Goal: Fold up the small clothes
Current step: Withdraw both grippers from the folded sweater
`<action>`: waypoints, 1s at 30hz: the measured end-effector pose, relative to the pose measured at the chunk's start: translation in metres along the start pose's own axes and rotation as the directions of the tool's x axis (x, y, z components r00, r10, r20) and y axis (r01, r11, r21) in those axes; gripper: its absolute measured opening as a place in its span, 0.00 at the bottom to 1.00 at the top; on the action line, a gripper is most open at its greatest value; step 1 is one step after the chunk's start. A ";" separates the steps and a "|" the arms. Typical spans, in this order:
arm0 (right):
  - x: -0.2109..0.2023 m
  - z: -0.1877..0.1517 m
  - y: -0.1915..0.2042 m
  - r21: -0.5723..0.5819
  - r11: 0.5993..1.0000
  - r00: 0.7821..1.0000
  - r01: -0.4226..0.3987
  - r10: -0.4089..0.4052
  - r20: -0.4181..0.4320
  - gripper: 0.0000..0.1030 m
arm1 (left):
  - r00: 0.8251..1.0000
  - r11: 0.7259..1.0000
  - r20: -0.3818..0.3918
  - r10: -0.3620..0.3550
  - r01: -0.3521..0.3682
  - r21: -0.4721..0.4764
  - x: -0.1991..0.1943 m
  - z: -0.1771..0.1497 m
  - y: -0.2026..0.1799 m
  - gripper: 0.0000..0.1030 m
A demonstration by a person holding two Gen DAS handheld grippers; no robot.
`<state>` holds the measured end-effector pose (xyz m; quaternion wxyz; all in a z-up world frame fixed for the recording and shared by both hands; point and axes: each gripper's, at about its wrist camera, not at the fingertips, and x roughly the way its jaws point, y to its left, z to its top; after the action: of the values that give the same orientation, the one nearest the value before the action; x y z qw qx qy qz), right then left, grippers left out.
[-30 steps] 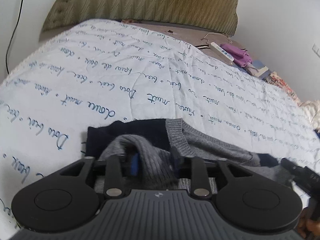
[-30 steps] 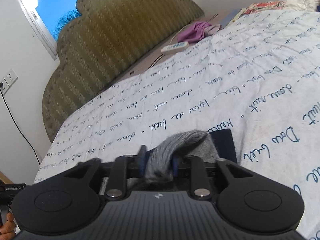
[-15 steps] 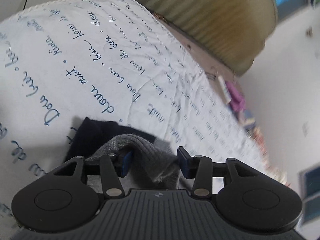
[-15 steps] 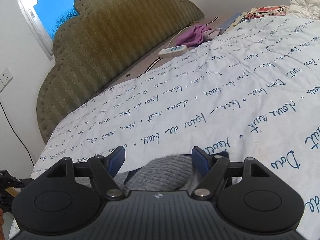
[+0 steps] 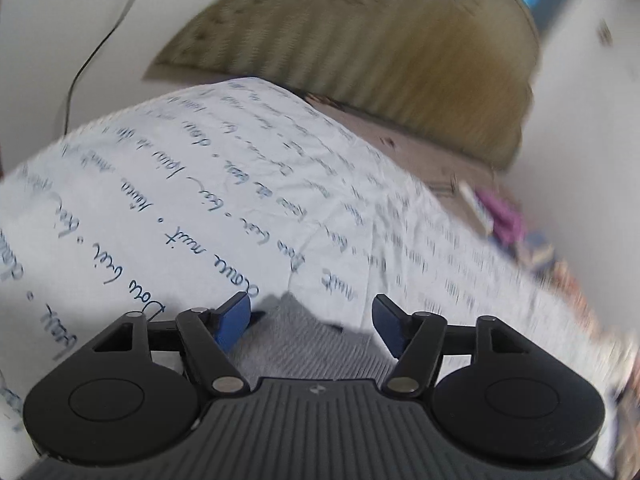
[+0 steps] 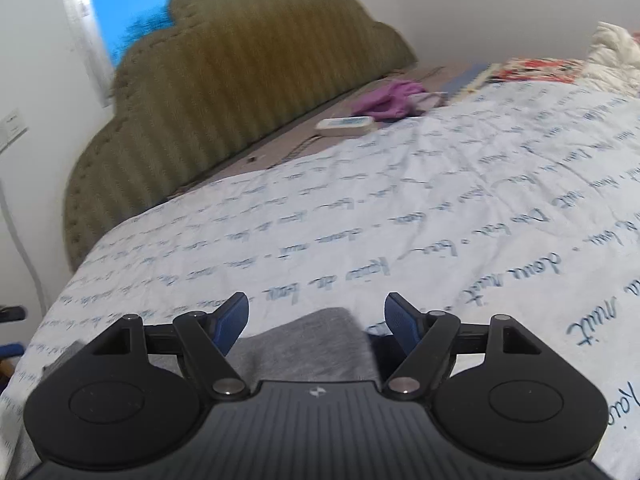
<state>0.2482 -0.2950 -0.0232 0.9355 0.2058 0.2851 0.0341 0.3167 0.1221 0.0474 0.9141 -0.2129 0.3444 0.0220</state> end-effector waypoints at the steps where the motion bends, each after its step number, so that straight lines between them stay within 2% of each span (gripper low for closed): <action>1: 0.000 -0.001 0.005 -0.026 0.999 1.000 -0.029 0.028 -0.012 0.73 | 1.000 0.998 -0.004 0.016 -0.016 0.059 -0.001 -0.005 -0.007 0.71; 4: 0.009 -0.008 0.026 -0.116 0.984 0.985 -0.137 0.123 -0.120 0.77 | 0.998 0.979 -0.021 0.067 -0.062 0.193 0.001 -0.027 -0.019 0.77; 5: 0.016 -0.011 0.031 -0.140 0.979 0.979 -0.146 0.122 -0.166 0.78 | 0.997 0.973 -0.029 0.077 -0.068 0.220 0.002 -0.035 -0.017 0.77; 7: 0.027 -0.019 0.038 -0.197 0.979 0.980 -0.059 0.020 -0.198 0.78 | 0.995 0.961 -0.054 0.089 -0.071 0.266 0.002 -0.048 -0.015 0.77; 9: 0.031 -0.024 0.039 -0.237 0.970 0.978 0.056 -0.102 -0.184 0.78 | 0.992 0.952 -0.073 0.107 -0.080 0.296 -0.002 -0.059 -0.008 0.77; 10: 0.028 -0.025 0.037 -0.232 0.970 0.979 0.073 -0.115 -0.171 0.78 | 0.991 0.949 -0.076 0.110 -0.082 0.305 -0.006 -0.064 -0.004 0.77; 13: 0.006 -0.027 0.037 -0.203 0.978 0.989 0.054 -0.080 -0.124 0.78 | 0.993 0.941 -0.063 0.104 -0.078 0.328 -0.022 -0.078 0.010 0.77; 16: -0.019 -0.036 0.040 -0.261 0.963 0.996 0.073 -0.082 -0.024 0.79 | 0.997 0.940 -0.022 0.079 -0.068 0.335 -0.038 -0.090 0.028 0.82; 18: -0.027 -0.042 0.041 -0.310 0.945 0.994 0.106 -0.107 0.014 0.79 | 0.995 0.936 0.029 0.101 -0.104 0.336 -0.046 -0.095 0.039 0.86; 22: -0.025 -0.049 0.034 -0.270 0.963 0.999 0.025 -0.032 -0.023 0.79 | 0.989 0.925 0.100 0.111 -0.140 0.353 -0.051 -0.097 0.053 0.89; 24: -0.022 -0.053 0.034 -0.242 0.970 0.999 -0.005 -0.003 -0.033 0.79 | 0.991 0.922 0.103 0.090 -0.121 0.368 -0.051 -0.098 0.055 0.90; 28: -0.012 -0.067 0.041 -0.327 0.942 0.997 0.071 -0.080 -0.017 0.79 | 0.999 0.931 0.039 -0.011 -0.004 0.365 -0.043 -0.099 0.053 0.90; 30: -0.013 -0.070 0.045 -0.369 0.926 0.996 0.078 -0.090 -0.014 0.79 | 0.999 0.930 0.041 -0.003 -0.012 0.367 -0.037 -0.103 0.050 0.90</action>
<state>0.2016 -0.2303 -0.0511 0.9536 0.0137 0.2965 0.0501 0.2152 0.1302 -0.0163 0.9446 -0.0371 0.3242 -0.0361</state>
